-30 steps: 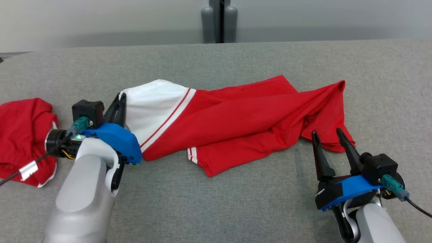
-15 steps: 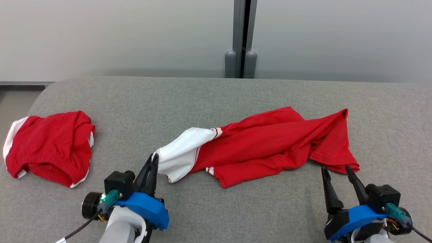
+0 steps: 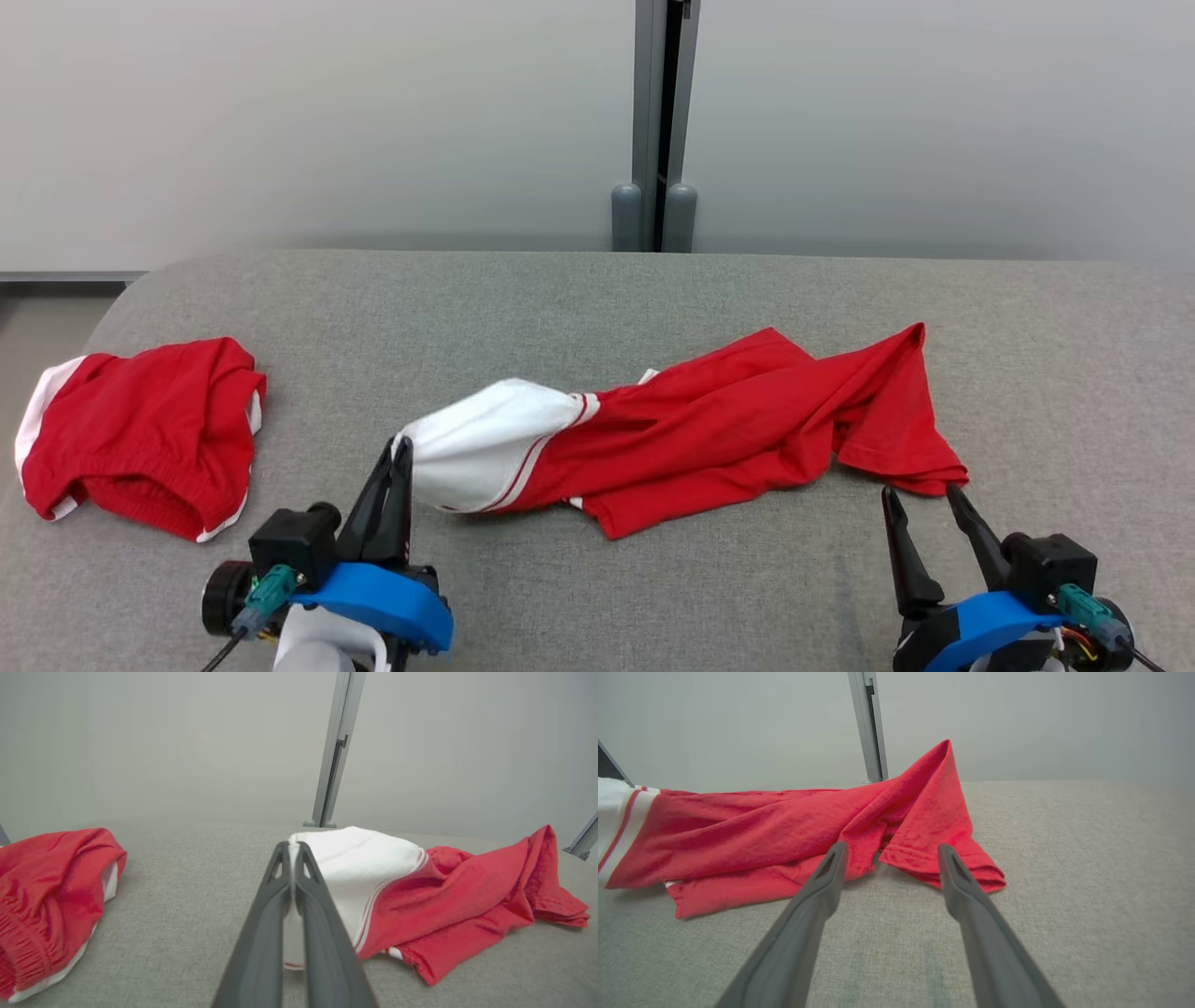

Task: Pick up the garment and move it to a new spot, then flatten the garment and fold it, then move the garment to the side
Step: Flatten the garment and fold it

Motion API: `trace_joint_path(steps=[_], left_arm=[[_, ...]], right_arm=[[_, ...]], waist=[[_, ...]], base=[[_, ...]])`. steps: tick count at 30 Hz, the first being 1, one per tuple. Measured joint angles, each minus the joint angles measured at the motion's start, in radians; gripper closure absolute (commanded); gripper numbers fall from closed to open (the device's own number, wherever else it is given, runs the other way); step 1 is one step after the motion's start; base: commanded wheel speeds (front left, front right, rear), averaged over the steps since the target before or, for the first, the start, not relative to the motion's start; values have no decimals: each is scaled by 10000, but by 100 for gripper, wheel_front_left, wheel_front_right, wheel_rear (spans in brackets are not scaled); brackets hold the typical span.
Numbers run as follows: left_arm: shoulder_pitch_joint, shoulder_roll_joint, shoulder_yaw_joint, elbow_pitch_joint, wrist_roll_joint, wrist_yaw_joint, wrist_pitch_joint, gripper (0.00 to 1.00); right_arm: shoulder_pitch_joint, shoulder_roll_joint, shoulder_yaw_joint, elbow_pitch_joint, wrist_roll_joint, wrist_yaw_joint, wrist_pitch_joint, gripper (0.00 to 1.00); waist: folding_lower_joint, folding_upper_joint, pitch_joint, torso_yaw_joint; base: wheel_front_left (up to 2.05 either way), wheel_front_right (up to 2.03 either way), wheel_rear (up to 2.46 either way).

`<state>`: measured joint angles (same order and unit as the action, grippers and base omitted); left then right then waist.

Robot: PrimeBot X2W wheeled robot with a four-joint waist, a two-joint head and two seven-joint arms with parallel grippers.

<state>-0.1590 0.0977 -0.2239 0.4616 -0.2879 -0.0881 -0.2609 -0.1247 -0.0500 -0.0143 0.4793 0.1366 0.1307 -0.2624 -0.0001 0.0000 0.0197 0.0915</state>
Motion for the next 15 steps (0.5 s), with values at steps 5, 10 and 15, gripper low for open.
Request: trace_joint_path(steps=[5,10,15], left_arm=[[-599,326,79,-959,244,-25,-8,100],[-2680,886,-174,-1304,593,-186,516,100],[-4755,970,-696,-1281,686,-324,1237,100]], right_arm=[[65,0,75,0,75,0,0,0],[91,4,174,-54,176,0,0,0],[82,0,293,-86,337,0,0,0]], waist=[[0,0,-200,-162],[1,0,-213,-359],[1,0,-104,-697]], base=[[0,0,0],[0,0,0],[0,0,0]])
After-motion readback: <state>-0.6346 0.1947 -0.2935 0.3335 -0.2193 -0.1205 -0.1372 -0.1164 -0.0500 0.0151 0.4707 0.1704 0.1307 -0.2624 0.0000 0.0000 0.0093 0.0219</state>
